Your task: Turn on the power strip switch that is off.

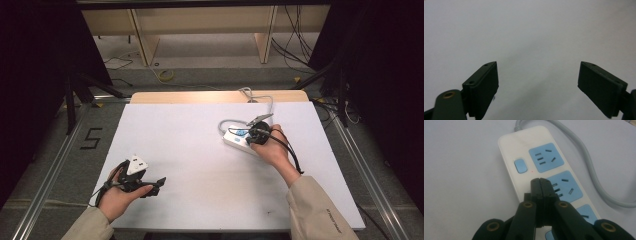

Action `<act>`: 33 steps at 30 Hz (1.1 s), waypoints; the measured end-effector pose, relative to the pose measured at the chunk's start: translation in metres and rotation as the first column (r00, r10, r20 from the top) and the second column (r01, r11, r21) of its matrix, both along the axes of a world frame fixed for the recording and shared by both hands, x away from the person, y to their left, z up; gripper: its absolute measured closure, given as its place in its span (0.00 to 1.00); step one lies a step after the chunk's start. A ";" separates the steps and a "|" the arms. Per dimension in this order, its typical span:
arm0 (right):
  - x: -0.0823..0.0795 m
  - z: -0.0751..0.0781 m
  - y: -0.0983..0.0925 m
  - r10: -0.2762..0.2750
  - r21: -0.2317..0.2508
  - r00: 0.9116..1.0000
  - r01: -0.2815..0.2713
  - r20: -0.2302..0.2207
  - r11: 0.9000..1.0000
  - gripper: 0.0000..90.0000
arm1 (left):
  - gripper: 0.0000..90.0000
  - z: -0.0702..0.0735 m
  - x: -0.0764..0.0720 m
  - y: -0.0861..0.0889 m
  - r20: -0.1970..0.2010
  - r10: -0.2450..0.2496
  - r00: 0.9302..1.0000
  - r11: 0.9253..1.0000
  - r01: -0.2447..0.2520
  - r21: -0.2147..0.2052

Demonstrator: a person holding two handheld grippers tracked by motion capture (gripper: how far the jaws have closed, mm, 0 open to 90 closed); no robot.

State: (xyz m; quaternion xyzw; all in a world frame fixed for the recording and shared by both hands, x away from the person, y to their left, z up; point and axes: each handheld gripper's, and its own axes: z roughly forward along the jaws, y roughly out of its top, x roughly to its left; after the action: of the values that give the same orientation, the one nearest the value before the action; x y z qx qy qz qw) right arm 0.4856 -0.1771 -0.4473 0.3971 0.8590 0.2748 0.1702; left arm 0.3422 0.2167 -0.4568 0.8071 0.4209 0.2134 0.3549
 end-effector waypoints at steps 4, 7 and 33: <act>0.000 0.001 0.002 0.003 -0.023 1.000 -0.003 -0.001 1.000 1.00 | 0.18 0.000 0.000 0.000 0.001 0.001 1.000 1.000 -0.001 -0.001; 0.000 0.001 0.003 0.000 -0.027 1.000 -0.001 -0.008 1.000 1.00 | 0.18 0.000 0.000 0.000 0.000 0.000 1.000 1.000 0.000 0.000; 0.003 0.002 0.011 -0.004 -0.075 1.000 0.003 -0.020 0.997 1.00 | 0.18 0.000 0.000 0.000 -0.001 -0.002 1.000 1.000 0.002 0.006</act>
State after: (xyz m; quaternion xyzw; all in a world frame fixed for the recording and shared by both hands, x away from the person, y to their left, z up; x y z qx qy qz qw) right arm 0.4882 -0.1666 -0.4451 0.3945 0.8697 0.2381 0.1771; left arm 0.3421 0.2167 -0.4568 0.8086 0.4197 0.2140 0.3525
